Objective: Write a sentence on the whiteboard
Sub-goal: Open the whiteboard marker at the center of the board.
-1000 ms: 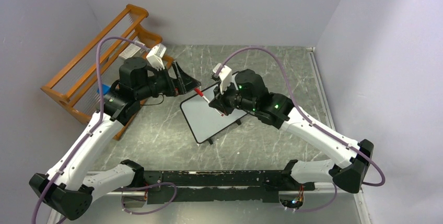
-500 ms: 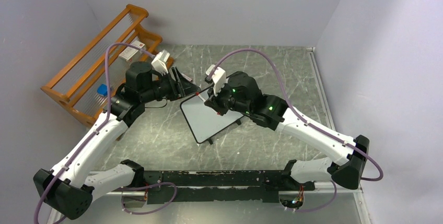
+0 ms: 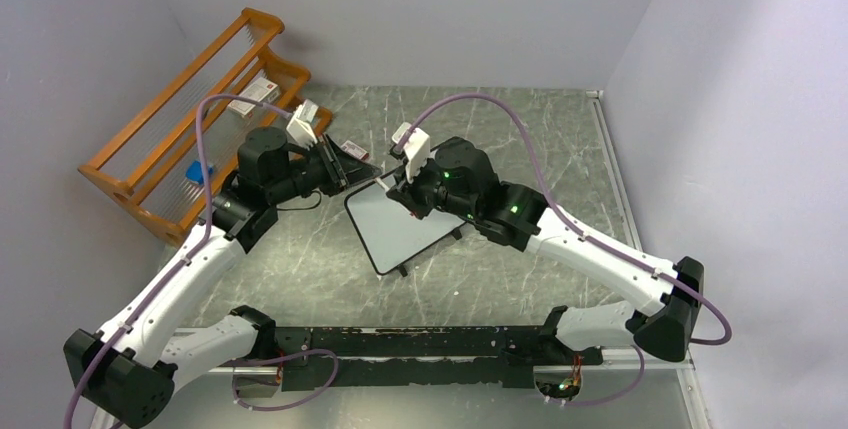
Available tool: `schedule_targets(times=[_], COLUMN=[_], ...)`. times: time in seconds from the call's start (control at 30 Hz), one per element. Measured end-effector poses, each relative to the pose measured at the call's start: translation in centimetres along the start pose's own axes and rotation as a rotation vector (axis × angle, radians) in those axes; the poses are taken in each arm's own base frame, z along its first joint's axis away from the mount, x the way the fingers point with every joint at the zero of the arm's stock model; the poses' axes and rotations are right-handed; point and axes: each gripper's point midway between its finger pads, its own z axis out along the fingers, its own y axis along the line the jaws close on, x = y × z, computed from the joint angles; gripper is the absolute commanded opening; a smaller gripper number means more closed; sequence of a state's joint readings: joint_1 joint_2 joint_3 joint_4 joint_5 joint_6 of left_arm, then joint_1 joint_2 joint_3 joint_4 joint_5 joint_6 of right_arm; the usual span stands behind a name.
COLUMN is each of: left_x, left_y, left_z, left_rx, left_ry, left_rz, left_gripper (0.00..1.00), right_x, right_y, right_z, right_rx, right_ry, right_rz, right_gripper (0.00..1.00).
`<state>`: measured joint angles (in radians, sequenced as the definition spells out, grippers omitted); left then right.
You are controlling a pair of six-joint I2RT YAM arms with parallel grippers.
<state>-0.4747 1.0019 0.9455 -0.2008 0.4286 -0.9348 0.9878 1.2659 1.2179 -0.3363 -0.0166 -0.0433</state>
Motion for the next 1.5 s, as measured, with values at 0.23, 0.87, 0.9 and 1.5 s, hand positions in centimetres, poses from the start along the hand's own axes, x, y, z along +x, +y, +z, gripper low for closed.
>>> schedule_targets(times=[0.23, 0.87, 0.9, 1.5], left_x=[-0.3, -0.7, -0.8, -0.9], left_y=[0.0, 0.0, -0.3, -1.8], left_z=[-0.7, -2.2, -2.3, -1.9], left_rx=[0.001, 0.137, 0.148, 0.245], left_ry=[-0.052, -0.216, -0.219, -0.184], left_rz=[-0.063, -0.321, -0.330, -0.415], left_gripper=[0.05, 0.05, 0.05, 0.05], right_x=[-0.4, -2.3, -2.3, -2.1], right_y=[0.4, 0.5, 0.5, 0.0], right_z=[-0.3, -4.9, -4.8, -2.5], right_rx=[-0.006, -0.035, -0.041, -0.169], right_ry=[-0.089, -0.480, -0.482, -0.462], right_rz=[0.067, 0.526, 0.541, 0.695], right_gripper=[0.22, 0.58, 0.59, 0.59])
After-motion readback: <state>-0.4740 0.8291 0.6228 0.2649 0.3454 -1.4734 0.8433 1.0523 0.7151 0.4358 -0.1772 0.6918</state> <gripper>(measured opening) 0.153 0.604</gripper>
